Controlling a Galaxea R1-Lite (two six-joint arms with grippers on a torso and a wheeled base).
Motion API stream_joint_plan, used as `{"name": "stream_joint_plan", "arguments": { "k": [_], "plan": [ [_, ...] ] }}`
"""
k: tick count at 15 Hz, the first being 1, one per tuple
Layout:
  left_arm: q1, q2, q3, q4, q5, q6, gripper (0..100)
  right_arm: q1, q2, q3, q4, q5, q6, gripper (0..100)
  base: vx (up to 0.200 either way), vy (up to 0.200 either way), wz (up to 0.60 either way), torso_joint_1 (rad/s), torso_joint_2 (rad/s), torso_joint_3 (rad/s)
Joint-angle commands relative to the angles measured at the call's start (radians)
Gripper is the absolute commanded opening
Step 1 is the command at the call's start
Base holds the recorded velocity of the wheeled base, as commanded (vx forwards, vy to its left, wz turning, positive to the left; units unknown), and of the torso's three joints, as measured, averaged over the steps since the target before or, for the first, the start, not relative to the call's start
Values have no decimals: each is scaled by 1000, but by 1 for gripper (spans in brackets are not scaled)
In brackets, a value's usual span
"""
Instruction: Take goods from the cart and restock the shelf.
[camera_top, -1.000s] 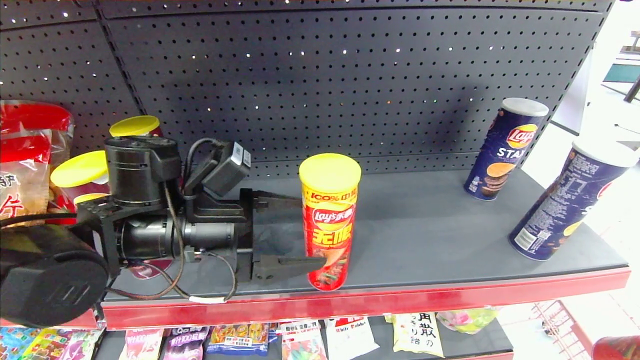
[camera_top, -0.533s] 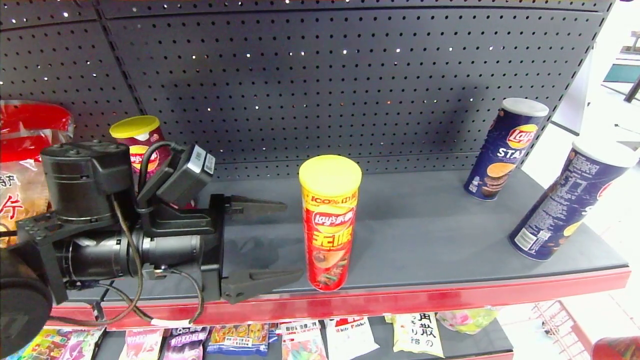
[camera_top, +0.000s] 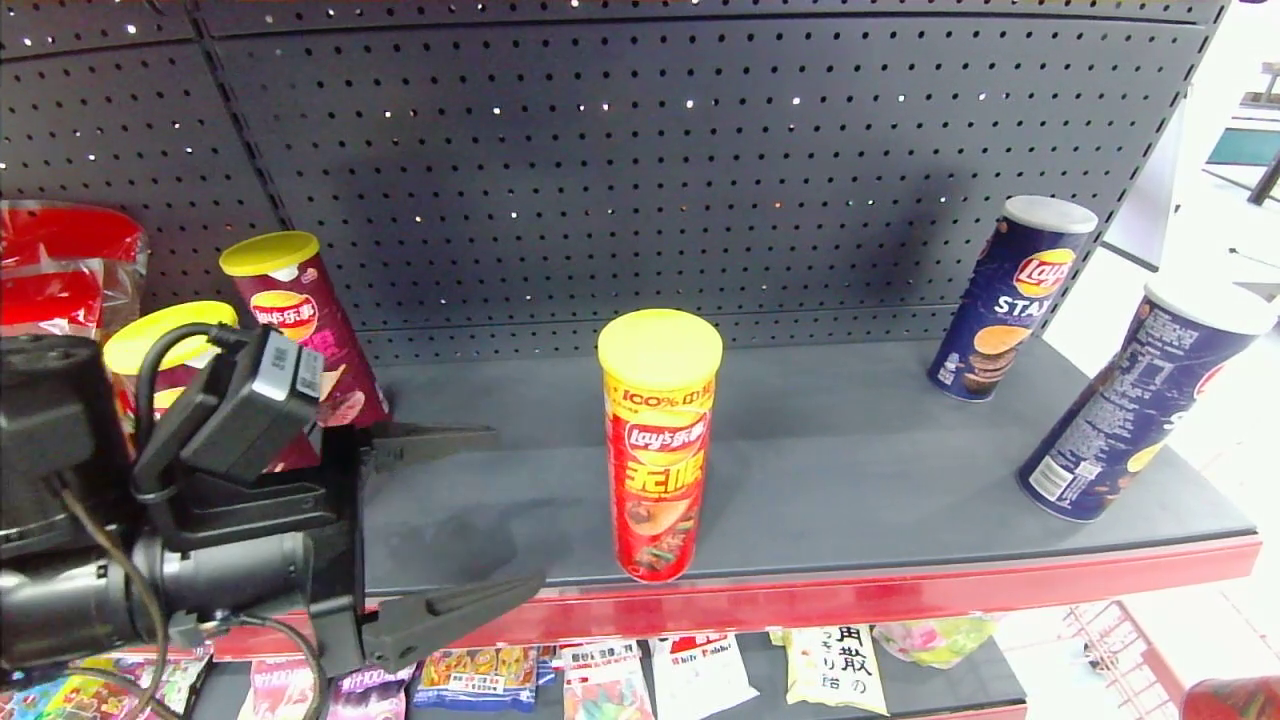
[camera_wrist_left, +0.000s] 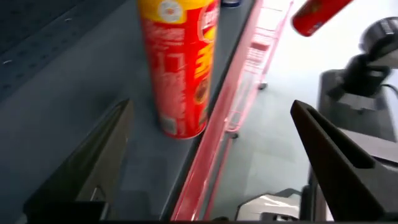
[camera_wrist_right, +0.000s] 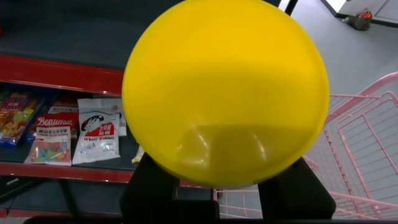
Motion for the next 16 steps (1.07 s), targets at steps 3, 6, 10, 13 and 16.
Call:
{"name": "stream_joint_plan", "arguments": {
  "k": [3,6,10,13,16],
  "plan": [
    [-2,-293,57,127,339,-2,100,-28,40,-12,3,-19,-30,0,0,0,0,0,0,0],
    [1,-563,46,452,554,-3,100,-30,67,-13,-8,14,-51,0,0,0,0,0,0,0],
    [10,-961,54,874,759,-124,100,-10,122,-55,1,61,-51,0,0,0,0,0,0,0],
    [70,-1129,44,1056,867,-163,100,12,130,-82,-3,99,-48,0,0,0,0,0,0,0],
    [143,-1223,87,1081,865,-164,100,76,221,-158,-15,145,-51,0,0,0,0,0,0,0]
  ]
}}
